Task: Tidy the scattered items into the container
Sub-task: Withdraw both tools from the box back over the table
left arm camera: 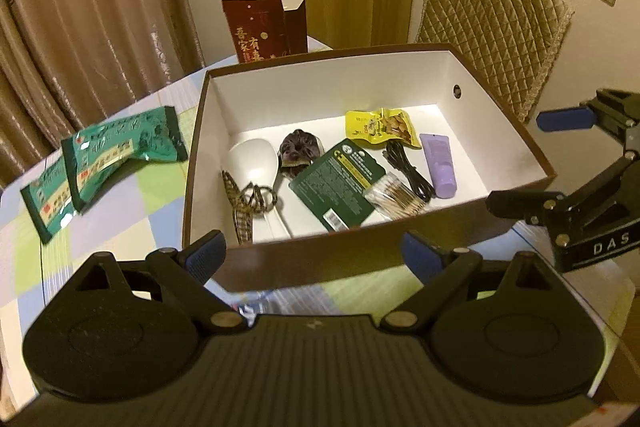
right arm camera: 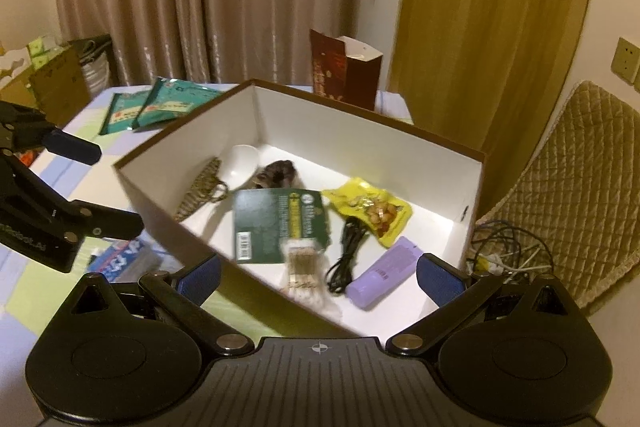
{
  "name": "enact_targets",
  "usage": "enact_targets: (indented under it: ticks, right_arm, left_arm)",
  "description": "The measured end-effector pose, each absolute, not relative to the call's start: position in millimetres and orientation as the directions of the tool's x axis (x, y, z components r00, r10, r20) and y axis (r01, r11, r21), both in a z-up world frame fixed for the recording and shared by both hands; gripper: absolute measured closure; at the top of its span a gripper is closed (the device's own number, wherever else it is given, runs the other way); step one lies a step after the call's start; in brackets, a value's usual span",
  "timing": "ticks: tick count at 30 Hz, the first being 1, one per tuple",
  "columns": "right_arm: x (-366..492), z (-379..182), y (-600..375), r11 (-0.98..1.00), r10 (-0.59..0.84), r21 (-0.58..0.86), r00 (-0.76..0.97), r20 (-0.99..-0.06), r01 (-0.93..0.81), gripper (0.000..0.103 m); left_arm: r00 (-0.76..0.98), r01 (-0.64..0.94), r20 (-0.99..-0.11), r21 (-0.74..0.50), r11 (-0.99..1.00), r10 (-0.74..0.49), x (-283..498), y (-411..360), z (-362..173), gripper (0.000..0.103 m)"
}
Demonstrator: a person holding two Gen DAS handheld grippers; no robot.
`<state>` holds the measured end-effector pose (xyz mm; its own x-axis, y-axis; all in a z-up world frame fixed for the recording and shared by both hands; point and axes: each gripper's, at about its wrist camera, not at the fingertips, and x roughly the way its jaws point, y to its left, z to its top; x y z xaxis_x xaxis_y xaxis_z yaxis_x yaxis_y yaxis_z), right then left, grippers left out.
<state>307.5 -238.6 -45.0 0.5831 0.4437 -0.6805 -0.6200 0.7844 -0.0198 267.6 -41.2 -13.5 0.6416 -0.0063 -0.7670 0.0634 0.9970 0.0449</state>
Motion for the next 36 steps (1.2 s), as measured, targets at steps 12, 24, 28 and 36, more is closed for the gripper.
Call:
enact_targets:
  ticks: [12, 24, 28, 36]
  right_arm:
    - [255.0, -54.8, -220.4, 0.727, 0.533, 0.07, 0.496, -0.685, -0.683, 0.002]
    - [231.2, -75.3, -199.2, 0.699, 0.555, 0.126, 0.423, -0.716, -0.704, 0.002]
    - [228.3, -85.0, -191.9, 0.698, 0.548, 0.137, 0.401, -0.734, -0.703, 0.002]
    - [228.4, -110.7, -185.0, 0.724, 0.504, 0.146, 0.372, -0.78, -0.674, 0.002]
  left_arm:
    - [0.631, -0.044, -0.775, 0.0, 0.999, 0.028, 189.7, -20.7, -22.8, 0.01]
    - [0.598, -0.185, -0.797, -0.043, 0.982, 0.078, 129.6, 13.0, -39.3, 0.01]
    - [0.58, -0.21, -0.81, -0.043, 0.977, 0.088, 122.8, 20.0, -47.9, 0.011]
    - [0.561, -0.223, -0.822, -0.04, 0.974, 0.094, 123.8, 24.4, -74.1, 0.022]
